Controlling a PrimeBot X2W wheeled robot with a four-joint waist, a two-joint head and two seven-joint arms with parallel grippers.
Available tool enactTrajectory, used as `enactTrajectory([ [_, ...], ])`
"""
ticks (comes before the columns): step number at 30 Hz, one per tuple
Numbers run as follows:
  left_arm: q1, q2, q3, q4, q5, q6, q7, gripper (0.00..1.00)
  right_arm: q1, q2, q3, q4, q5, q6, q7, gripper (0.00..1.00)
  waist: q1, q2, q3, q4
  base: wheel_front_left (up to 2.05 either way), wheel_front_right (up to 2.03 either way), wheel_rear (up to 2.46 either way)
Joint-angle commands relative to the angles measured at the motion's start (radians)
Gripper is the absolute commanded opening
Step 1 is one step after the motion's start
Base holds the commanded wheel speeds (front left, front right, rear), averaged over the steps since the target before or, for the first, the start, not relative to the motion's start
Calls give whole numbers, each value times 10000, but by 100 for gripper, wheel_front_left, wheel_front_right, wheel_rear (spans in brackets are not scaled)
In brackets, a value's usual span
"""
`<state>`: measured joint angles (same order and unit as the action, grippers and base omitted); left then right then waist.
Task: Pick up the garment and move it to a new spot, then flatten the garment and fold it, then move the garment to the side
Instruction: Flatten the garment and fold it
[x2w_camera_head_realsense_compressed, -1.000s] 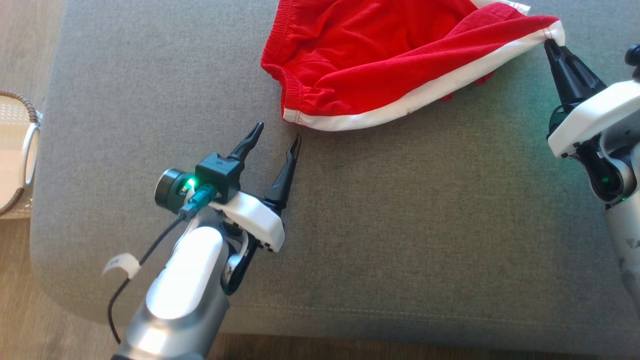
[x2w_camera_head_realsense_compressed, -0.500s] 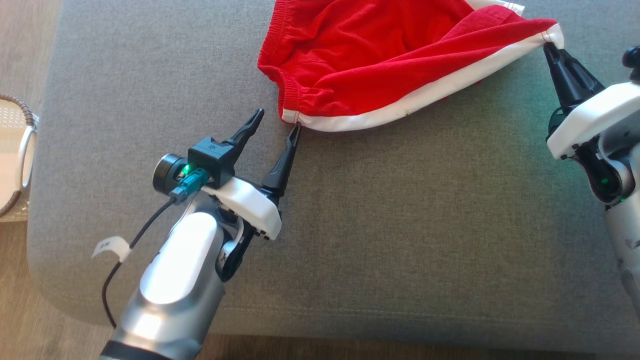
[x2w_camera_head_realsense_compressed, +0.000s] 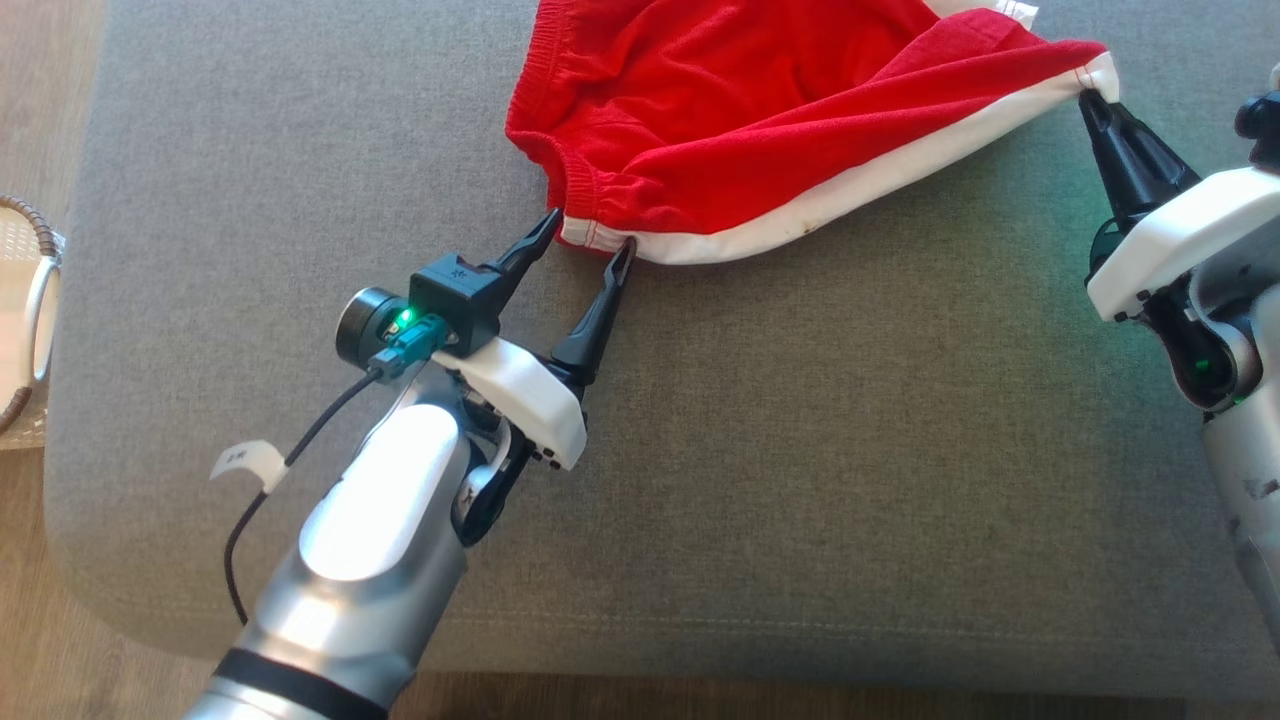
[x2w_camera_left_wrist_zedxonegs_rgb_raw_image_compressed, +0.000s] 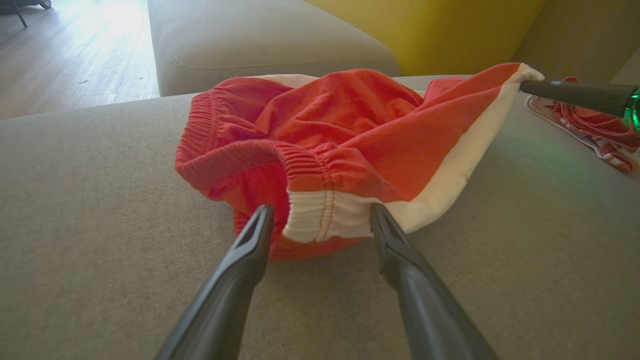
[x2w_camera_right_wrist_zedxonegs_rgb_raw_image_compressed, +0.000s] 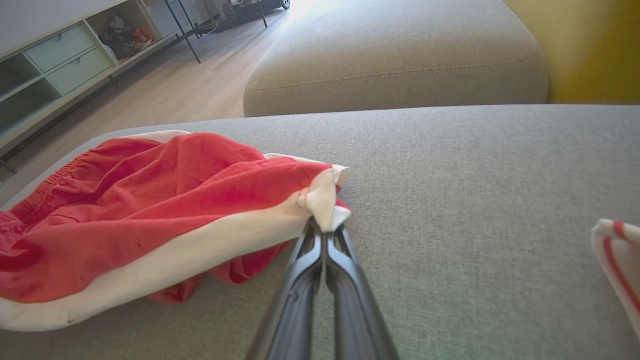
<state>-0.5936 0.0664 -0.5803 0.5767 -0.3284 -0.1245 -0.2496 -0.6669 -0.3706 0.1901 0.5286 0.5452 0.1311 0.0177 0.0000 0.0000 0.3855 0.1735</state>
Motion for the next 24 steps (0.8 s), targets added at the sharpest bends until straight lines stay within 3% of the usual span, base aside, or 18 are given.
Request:
enactTrajectory([
  [1,-414,290,199,-238,-102,-59,-122,100,-149,22,98,-247,-51,-4,-19,0,0,0,1,-4,0,0,0],
  [2,-437,299,142,-223,-141,-59,-122,100,-156,21,102,-234,-48,-4,-24,0,0,0,2,-8,0,0,0],
  [3,-459,309,92,-212,-185,-59,-122,75,-160,21,107,-222,-44,-4,-32,0,0,0,2,-10,0,0,0],
  [4,-479,320,52,-213,-226,-59,-122,42,-160,21,112,-210,-42,-4,-40,0,0,0,-3,-9,0,0,0],
  [6,-507,346,16,-259,-284,-60,-122,0,-153,20,116,-190,-39,-4,-56,0,0,0,-19,0,0,0,0],
  [19,-77,659,102,-959,-195,-60,-122,0,71,-16,136,-16,-71,-4,-370,0,0,0,-675,147,0,0,0],
  [24,-105,1152,103,-1960,-243,-61,-42,0,86,23,-7,-746,-262,-4,-675,0,0,0,-1463,54,0,0,0],
])
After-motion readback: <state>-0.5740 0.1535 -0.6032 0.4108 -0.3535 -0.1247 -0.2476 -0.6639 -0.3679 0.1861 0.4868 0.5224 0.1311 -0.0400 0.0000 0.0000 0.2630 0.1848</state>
